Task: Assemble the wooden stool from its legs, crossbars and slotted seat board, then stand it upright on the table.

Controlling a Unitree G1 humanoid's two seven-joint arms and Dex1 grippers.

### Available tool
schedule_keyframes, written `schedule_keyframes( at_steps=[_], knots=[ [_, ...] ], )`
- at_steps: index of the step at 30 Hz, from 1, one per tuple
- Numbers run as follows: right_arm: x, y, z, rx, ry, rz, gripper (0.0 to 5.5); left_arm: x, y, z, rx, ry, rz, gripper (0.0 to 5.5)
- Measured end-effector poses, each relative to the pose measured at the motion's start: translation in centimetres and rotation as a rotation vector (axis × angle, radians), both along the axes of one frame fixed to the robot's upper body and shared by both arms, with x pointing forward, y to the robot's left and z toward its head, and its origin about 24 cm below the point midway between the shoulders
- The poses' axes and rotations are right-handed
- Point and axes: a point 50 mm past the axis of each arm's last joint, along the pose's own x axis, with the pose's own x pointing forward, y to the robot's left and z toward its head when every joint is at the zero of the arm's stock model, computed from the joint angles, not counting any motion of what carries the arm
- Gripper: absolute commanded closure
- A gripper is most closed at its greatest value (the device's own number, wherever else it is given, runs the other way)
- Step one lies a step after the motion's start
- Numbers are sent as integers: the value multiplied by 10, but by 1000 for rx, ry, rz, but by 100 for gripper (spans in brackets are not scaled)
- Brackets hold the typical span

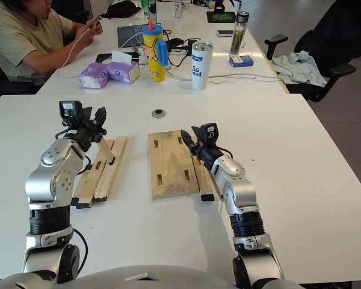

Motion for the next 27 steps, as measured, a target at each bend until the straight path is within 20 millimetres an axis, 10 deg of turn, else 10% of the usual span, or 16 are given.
schedule_keyframes(
  at_steps=[27],
  knots=[
    [0,1,0,5,-2,4,335,-19,-3,9,-20,-100,17,341]
  ],
)
